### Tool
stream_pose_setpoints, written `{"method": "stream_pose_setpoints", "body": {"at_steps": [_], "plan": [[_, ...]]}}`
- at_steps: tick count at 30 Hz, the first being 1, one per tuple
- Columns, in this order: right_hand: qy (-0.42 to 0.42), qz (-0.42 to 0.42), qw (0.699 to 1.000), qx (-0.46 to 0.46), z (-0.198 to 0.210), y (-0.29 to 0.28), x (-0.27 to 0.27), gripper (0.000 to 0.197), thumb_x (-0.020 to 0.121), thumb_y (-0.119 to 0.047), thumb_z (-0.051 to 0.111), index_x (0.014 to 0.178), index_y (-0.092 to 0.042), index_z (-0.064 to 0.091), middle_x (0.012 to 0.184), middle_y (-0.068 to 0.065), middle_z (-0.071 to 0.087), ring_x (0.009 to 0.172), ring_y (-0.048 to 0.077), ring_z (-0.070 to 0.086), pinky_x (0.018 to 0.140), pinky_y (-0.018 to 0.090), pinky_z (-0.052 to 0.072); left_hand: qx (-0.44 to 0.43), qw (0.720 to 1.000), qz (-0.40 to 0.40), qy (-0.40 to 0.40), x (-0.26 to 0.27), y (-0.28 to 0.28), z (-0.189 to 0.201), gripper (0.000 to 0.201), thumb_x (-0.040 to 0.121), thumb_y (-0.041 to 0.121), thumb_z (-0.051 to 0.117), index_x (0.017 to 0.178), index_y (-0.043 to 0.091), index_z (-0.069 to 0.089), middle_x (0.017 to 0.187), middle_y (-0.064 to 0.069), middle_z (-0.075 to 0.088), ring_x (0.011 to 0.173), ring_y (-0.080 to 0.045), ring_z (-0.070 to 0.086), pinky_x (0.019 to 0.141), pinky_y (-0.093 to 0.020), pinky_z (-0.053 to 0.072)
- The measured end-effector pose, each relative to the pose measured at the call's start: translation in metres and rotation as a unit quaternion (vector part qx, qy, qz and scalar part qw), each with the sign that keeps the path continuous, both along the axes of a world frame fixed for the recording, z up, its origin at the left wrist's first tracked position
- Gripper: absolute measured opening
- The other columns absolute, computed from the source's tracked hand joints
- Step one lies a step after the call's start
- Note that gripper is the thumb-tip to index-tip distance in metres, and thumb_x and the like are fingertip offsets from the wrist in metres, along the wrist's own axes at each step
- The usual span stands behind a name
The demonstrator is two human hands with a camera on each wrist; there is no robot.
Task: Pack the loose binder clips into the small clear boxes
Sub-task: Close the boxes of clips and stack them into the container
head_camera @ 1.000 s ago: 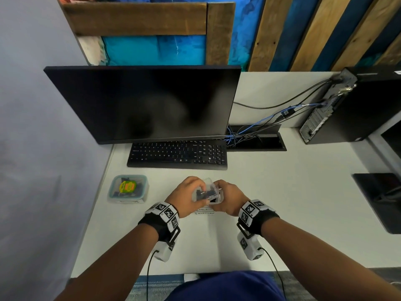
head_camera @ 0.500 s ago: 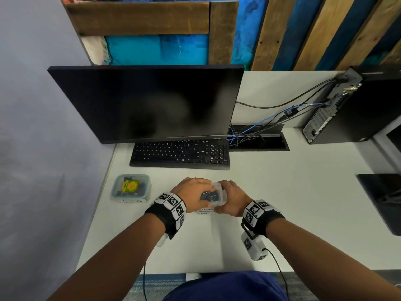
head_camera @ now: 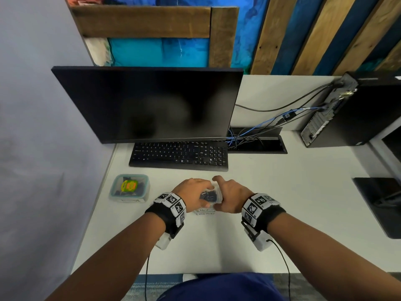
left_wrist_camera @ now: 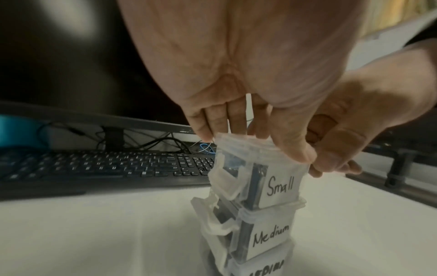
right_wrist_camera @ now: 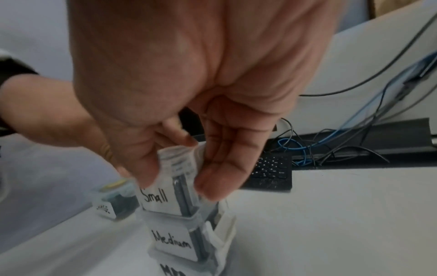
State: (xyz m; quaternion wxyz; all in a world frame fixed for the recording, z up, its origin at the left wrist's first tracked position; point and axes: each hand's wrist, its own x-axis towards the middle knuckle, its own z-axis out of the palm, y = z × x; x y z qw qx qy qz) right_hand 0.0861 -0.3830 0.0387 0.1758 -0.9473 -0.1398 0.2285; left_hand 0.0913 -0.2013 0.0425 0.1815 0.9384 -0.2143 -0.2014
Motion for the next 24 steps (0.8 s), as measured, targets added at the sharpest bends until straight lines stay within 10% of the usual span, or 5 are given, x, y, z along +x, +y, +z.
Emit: {"method": "stream_pose_setpoints", "body": {"at_steps": [5,12,24], "plan": [[-0.007,0.029,0.999,-0.027,0.003,0.005,0.0,0.064,0.077,-0.056,0.07,0.125,-0.022,0.047,0.104,0.009,0.065,0.089,0.027,0.064,0.072,0.034,0.054,-0.051,0.985,0.139,0.085,0.003,0.008,-0.005,0.084,0.058,0.043,0.09,0.128,0.028,0.046,0.124,0.005,0.058,0.107,-0.017,0.058,0.093,-0.035,0.051],[0.001,0.027,0.999,-0.041,0.003,0.009,0.003,0.057,0.077,-0.046,0.075,0.12,-0.017,0.053,0.103,0.007,0.065,0.086,0.024,0.063,0.068,0.032,0.053,-0.031,0.97,0.222,0.094,-0.004,0.013,-0.01,0.07,0.054,0.056,0.087,0.11,0.02,0.062,0.106,0.001,0.062,0.092,-0.014,0.058,0.076,-0.026,0.047],[0.002,0.021,0.999,-0.033,0.006,0.009,0.006,0.062,0.071,-0.044,0.08,0.121,-0.017,0.054,0.101,0.006,0.065,0.085,0.022,0.062,0.073,0.032,0.054,0.053,0.986,0.156,-0.003,-0.015,-0.005,0.001,0.068,0.075,0.042,0.078,0.127,0.017,0.042,0.113,-0.005,0.058,0.102,-0.025,0.059,0.081,-0.034,0.051]]}}
